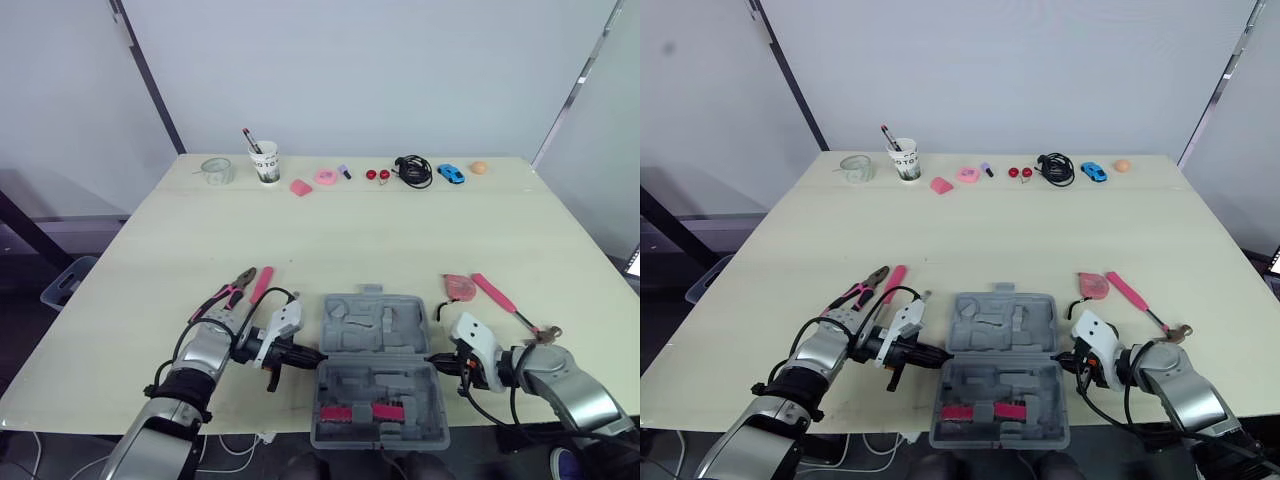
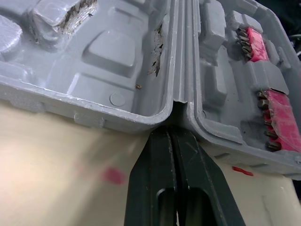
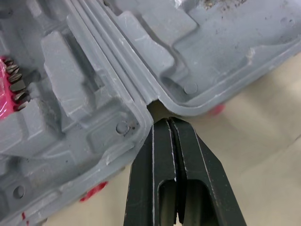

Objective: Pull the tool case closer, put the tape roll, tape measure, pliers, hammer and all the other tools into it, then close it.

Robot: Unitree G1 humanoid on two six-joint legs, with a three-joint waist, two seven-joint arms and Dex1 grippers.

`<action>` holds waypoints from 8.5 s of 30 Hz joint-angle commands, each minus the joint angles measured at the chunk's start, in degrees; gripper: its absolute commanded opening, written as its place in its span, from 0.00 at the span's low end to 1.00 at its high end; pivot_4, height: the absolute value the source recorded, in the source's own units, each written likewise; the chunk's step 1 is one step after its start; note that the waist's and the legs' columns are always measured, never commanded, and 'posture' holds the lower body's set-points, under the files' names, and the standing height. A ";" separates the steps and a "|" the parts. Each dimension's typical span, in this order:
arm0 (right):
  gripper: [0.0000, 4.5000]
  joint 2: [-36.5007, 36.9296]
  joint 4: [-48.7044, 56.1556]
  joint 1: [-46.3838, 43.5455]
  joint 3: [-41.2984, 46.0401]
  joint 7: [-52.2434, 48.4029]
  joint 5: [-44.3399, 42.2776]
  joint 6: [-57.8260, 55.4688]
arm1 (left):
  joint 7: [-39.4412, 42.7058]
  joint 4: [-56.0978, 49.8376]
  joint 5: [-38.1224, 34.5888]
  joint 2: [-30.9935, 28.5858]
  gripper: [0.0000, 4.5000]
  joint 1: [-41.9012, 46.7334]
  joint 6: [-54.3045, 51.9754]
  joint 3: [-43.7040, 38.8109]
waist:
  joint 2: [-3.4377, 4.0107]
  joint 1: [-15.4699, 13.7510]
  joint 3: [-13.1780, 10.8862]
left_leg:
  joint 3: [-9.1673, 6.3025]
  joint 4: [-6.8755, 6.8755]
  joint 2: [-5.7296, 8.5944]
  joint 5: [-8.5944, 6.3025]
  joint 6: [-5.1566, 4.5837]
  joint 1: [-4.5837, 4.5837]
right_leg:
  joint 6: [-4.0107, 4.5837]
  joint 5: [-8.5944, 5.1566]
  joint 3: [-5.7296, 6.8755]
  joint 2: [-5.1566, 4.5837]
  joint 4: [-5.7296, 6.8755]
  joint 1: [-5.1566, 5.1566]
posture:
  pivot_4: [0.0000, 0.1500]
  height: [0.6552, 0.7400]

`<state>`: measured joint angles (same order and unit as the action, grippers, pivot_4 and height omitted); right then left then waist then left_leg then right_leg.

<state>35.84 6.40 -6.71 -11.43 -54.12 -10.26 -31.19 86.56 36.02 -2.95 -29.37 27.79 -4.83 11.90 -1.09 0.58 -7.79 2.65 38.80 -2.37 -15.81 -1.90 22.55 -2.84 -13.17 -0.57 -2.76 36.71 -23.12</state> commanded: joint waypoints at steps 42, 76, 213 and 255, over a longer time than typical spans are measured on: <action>0.00 0.56 0.69 -0.18 -0.67 0.71 0.32 1.32 | 1.69 -4.40 -1.16 -3.07 0.02 -4.06 -0.18 5.46 | 0.00 0.01 0.00 | 0.00 0.00 -0.01 0.00 0.00 -0.03 | 0.21 -0.13 -0.10 0.00 0.00 -0.02 | 1.00 1.00; 0.00 4.69 4.99 9.38 8.96 0.87 -3.46 7.12 | -3.83 -12.27 -7.84 -8.10 0.02 -10.59 1.01 -3.68 | 0.00 0.13 0.00 | 0.05 -0.01 -0.11 -0.01 0.00 -0.05 | 0.22 -0.14 -0.18 0.02 0.02 -0.10 | 1.00 1.00; 0.01 -36.42 -50.06 -63.25 -34.81 -22.24 36.65 24.72 | -36.93 -65.66 -34.67 -6.29 1.00 -51.85 -8.98 -38.17 | -0.03 1.60 -0.41 | 1.43 -0.53 -0.71 0.00 0.18 -0.46 | 0.52 -0.16 -0.16 -0.25 0.07 -0.53 | 1.00 1.00; 0.62 -35.09 -48.90 -61.53 -25.02 -19.28 32.92 24.13 | -37.29 -62.77 -29.36 -7.72 1.00 -49.23 -11.96 -34.84 | -0.04 1.88 -0.45 | 1.23 -0.71 -0.79 -0.03 0.23 -0.43 | 0.56 -0.13 0.11 -0.99 0.05 -0.71 | 1.00 1.00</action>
<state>-0.21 -47.57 -68.92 -40.81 -73.37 25.71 -4.76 48.96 -26.35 -32.40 -36.84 -21.78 -17.88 -22.67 -1.13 2.45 -8.24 3.88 38.08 -3.15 -15.84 -1.67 22.13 -2.27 -13.30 -0.33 -3.85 36.75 -23.84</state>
